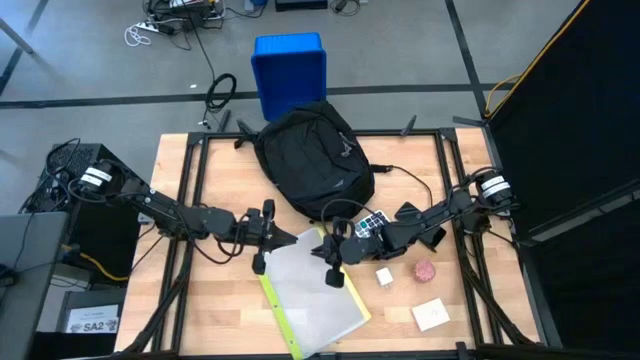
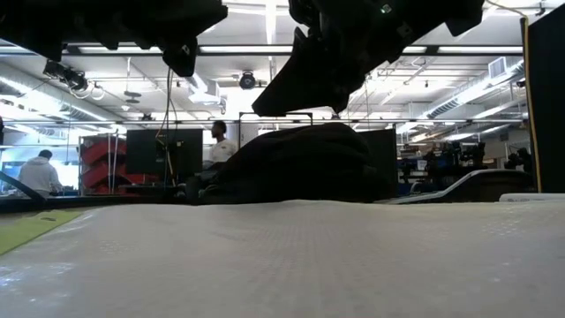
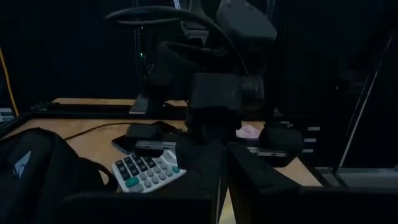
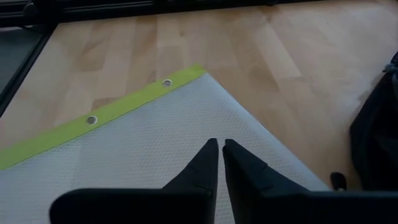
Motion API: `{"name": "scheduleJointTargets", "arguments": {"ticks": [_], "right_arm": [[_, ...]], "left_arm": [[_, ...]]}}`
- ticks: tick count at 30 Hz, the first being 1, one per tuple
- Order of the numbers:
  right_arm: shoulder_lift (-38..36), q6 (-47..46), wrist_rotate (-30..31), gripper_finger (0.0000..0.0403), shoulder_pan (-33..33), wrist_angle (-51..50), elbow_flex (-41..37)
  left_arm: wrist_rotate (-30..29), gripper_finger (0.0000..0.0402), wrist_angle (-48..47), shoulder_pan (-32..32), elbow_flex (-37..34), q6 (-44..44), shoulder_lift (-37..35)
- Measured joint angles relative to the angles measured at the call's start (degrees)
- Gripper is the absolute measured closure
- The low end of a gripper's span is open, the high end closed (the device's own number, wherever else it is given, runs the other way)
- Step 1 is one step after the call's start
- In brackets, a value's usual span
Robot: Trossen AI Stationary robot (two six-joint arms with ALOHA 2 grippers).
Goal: Unpack backpack
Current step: Put the charger adapter into the yellow zip bag
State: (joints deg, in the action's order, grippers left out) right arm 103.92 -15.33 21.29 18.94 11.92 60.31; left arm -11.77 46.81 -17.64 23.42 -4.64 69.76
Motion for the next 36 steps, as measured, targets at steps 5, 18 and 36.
{"name": "scheduleJointTargets", "arguments": {"ticks": [5,18,36], "right_arm": [[0.0,0.5,0.0,0.0400,0.0,0.0,0.0],[0.0,1.5,0.0,0.0392,-0.2,0.0,0.0],[-8.6,0.2,-1.3,0.0402,4.2,-22.1,4.5]], "left_arm": [[-1.0,0.0401,-0.9,0.0,0.0,-0.2,0.0],[-1.9,0.0401,-14.9,0.0,0.0,1.5,0.0],[-7.6,0.0401,-18.1,0.0,0.0,2.4,0.0]]}}
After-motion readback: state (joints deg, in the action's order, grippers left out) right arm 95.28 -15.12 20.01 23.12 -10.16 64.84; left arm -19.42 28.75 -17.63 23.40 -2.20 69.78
